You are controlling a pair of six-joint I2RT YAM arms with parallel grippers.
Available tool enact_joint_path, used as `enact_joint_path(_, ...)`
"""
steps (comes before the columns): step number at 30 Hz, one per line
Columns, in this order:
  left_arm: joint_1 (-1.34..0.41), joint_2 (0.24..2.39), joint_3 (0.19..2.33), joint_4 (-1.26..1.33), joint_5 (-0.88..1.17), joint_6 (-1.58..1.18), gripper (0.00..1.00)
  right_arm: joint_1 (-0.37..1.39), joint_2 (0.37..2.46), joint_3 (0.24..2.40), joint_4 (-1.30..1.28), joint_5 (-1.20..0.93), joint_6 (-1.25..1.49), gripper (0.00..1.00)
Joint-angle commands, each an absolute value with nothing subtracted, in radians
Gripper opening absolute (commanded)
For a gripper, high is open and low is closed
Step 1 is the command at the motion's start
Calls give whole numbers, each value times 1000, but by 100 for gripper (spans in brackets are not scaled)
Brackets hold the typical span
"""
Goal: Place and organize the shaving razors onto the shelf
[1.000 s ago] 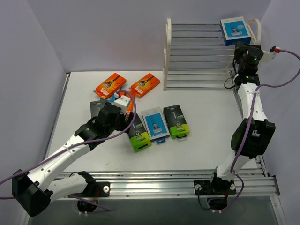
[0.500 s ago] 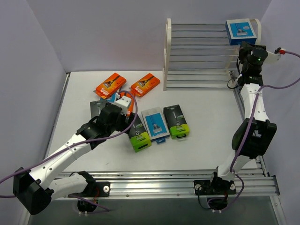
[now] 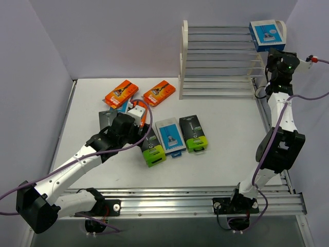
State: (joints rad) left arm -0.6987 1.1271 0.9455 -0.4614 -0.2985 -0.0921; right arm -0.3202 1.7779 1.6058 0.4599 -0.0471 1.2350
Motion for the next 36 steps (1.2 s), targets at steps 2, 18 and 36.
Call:
enact_joint_path(2, -699, 1131, 992, -460, -319, -81, 94, -339, 1781, 1615, 528, -67, 1239, 0)
enact_joint_path(18, -699, 1143, 997, -466, -324, -77, 94, -356, 1792, 1628, 515, -89, 1241, 58)
enact_joint_path(36, -699, 1126, 1003, -471, -325, -74, 94, -368, 1648, 1531, 485, -164, 1177, 82)
